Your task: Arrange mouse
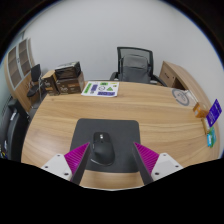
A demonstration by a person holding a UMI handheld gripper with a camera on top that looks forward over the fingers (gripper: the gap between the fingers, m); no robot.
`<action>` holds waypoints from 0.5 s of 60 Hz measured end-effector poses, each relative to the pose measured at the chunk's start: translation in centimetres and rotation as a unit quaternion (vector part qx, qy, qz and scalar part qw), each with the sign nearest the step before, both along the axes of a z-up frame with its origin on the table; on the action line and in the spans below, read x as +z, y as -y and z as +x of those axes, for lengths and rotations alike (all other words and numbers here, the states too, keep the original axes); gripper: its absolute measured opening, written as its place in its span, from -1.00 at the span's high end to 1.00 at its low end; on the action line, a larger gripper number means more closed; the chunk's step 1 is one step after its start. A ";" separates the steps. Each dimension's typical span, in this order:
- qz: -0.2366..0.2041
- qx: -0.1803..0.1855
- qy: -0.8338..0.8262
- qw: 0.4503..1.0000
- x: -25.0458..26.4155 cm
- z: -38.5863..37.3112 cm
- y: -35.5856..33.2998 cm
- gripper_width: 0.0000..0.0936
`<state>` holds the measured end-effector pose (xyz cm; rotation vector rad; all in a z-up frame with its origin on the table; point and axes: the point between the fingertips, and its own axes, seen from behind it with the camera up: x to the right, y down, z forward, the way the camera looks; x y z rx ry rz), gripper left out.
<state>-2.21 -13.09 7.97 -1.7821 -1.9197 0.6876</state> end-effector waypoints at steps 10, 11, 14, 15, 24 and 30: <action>-0.001 -0.016 0.009 1.000 7.8 7.4 -4.1 -0.83; 0.001 -0.015 0.007 1.000 8.5 8.2 -4.4 -0.83; 0.005 -0.018 0.001 1.000 10.5 10.5 -5.6 -0.83; 0.006 -0.020 0.000 1.000 11.1 11.3 -6.0 -0.83; 0.005 -0.046 -0.002 0.999 14.4 17.8 -8.8 -0.83; 0.008 -0.058 -0.013 0.998 15.4 20.6 -10.2 -0.83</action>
